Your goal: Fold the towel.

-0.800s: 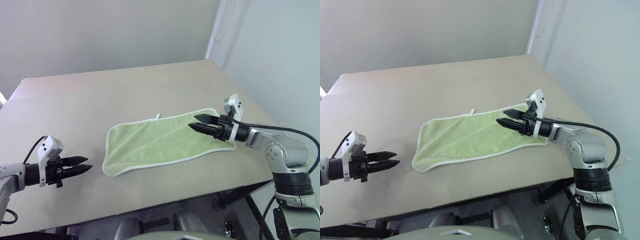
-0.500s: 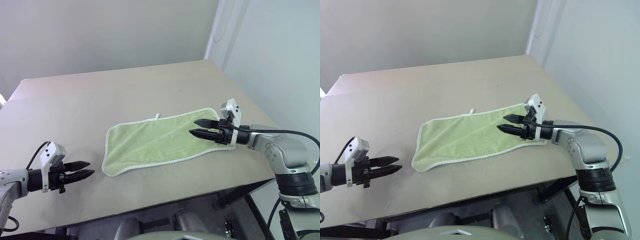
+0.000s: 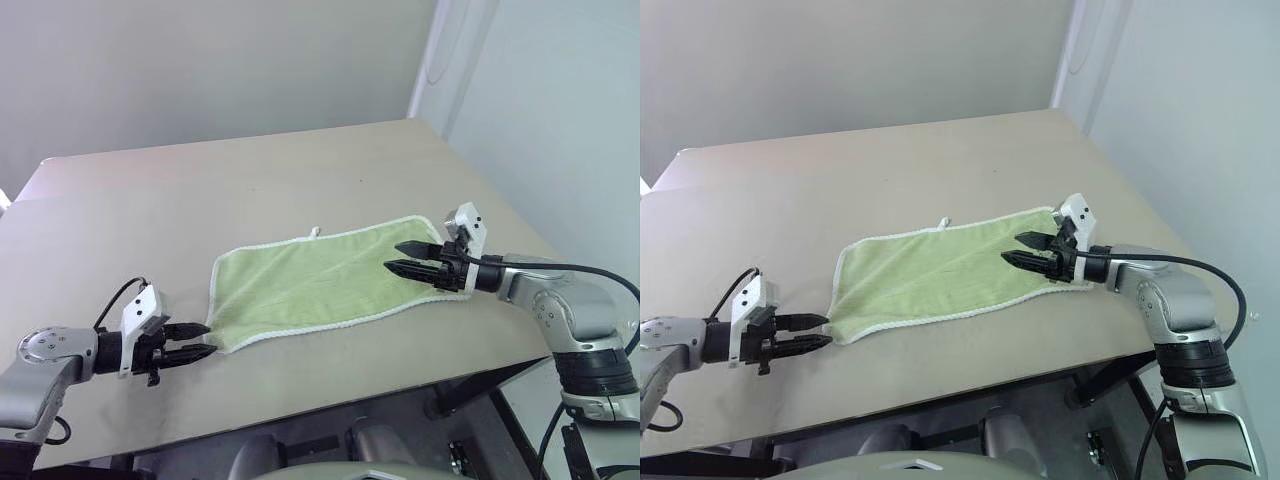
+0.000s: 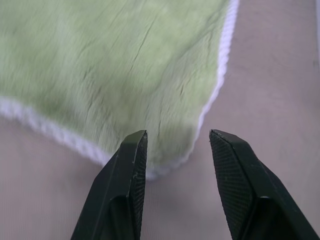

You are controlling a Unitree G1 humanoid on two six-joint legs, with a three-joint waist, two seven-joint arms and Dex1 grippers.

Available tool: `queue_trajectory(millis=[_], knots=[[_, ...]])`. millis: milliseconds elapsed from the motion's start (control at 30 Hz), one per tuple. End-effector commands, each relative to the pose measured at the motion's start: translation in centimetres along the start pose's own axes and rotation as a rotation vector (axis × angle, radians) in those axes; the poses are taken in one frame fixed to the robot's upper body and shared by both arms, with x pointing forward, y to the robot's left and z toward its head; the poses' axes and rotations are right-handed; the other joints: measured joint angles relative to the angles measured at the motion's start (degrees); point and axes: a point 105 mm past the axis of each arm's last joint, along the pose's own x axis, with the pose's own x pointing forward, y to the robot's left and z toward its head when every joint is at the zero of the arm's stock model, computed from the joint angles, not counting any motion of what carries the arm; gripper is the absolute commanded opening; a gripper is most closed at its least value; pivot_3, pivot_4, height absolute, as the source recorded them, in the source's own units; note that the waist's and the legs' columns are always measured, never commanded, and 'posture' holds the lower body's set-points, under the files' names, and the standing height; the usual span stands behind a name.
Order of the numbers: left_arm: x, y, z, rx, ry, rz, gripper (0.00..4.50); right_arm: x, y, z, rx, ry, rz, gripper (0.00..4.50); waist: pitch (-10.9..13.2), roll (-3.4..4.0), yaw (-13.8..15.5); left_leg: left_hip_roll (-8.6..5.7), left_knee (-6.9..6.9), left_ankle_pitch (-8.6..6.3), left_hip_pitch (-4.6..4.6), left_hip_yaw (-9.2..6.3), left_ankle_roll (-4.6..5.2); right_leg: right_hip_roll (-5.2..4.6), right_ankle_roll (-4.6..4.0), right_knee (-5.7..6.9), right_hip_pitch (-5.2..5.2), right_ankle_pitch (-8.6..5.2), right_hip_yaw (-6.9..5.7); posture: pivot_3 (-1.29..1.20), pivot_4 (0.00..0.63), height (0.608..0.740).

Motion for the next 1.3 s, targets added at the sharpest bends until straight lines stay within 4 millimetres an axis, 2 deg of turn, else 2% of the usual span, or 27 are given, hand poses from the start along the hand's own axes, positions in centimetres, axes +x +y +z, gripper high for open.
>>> queue_trajectory(millis=[33,200,433,767,1300], knots=[[0.7,0.1,1.0,0.087,-0.018,-0.016,2.09,-0.1,0.3,1.6,-0.062,-0.042,-0.008,2.78,0.0,0.0,0.01,0.0,0.0,0.0,0.0,0.0,0.0,0.0,0.0,0.0,0.0,0.0,0.0,0.0,0.0,0.74],[1.5,-0.4,1.0,0.142,0.006,-0.076,2.09,-0.5,-0.1,1.2,-0.06,-0.036,-0.051,2.78,0.0,0.0,0.03,-0.01,-0.01,0.0,-0.03,0.0,0.0,0.0,0.0,-0.01,0.0,0.01,0.0,0.0,0.0,0.74],[1.5,-0.2,0.1,0.188,0.058,-0.111,2.09,-0.8,0.0,0.8,-0.06,-0.043,-0.089,2.78,0.0,-0.01,0.0,0.0,0.01,0.0,-0.01,0.0,0.0,0.0,0.01,0.0,0.01,0.0,0.0,0.0,0.0,0.74],[2.2,0.7,-0.5,0.191,0.064,-0.114,2.09,-0.9,-0.6,0.5,-0.07,-0.05,-0.152,2.78,0.0,-0.01,0.04,-0.01,0.01,0.0,-0.02,0.0,0.0,0.0,0.01,0.0,0.03,0.01,0.0,0.0,0.0,0.74],[3.6,-0.1,-1.2,0.186,0.07,-0.187,2.09,-0.5,-1.2,0.3,-0.064,-0.058,-0.196,2.78,-0.01,-0.01,0.07,-0.01,0.03,0.0,0.03,-0.02,0.0,0.01,0.02,0.03,0.08,0.01,0.0,0.0,0.0,0.74]])
